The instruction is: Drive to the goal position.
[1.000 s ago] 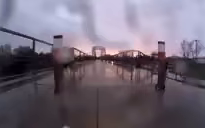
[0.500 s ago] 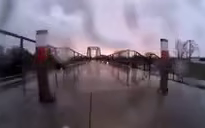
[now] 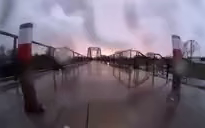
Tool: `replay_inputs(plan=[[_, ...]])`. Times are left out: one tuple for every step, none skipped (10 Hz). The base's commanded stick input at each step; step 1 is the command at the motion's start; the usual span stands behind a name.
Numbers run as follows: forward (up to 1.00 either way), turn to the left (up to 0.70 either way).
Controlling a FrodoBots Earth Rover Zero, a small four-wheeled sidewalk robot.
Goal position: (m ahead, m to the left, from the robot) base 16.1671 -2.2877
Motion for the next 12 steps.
replay_inputs(plan=[[0.70, 0.00], [0.70, 0.00], [0.70, 0.00], [0.70, 0.00], [0.70, 0.00], [0.70, 0.05], [0.70, 0.05], [0.70, 0.05], [0.70, 0.04], [0.70, 0.03], [0.70, 0.03], [0.70, 0.03]])
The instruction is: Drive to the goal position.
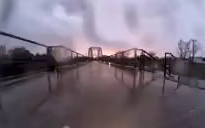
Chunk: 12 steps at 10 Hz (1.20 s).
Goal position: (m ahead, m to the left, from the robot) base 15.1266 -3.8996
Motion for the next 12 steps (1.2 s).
replay_inputs(plan=[[0.70, 0.03], [0.70, 0.04], [0.70, 0.07], [0.70, 0.26], [0.70, 0.33], [0.70, 0.35], [0.70, 0.35], [0.70, 0.35], [0.70, 0.35], [0.70, 0.24], [0.70, 0.04], [0.70, 0.00]])
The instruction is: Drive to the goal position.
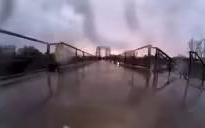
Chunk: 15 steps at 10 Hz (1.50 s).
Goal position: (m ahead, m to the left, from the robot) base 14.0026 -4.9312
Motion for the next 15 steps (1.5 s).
replay_inputs(plan=[[0.70, 0.00], [0.70, 0.00], [0.70, 0.00], [0.70, 0.00], [0.70, 0.00], [0.70, 0.00], [0.70, 0.00], [0.70, 0.00], [0.70, 0.00], [0.70, 0.00], [0.70, 0.00], [0.70, 0.00], [0.70, 0.00], [0.70, 0.00], [0.70, 0.00]])
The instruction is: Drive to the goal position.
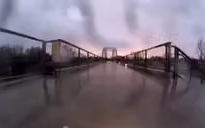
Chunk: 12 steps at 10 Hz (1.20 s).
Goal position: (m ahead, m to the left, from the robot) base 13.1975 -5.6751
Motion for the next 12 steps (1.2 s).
replay_inputs(plan=[[0.70, 0.00], [0.70, -0.02], [0.70, -0.06], [0.70, -0.28], [0.70, -0.35], [0.70, -0.28], [0.70, 0.00], [0.70, 0.00], [0.70, 0.00], [0.70, 0.00], [0.70, 0.00], [0.70, 0.00]])
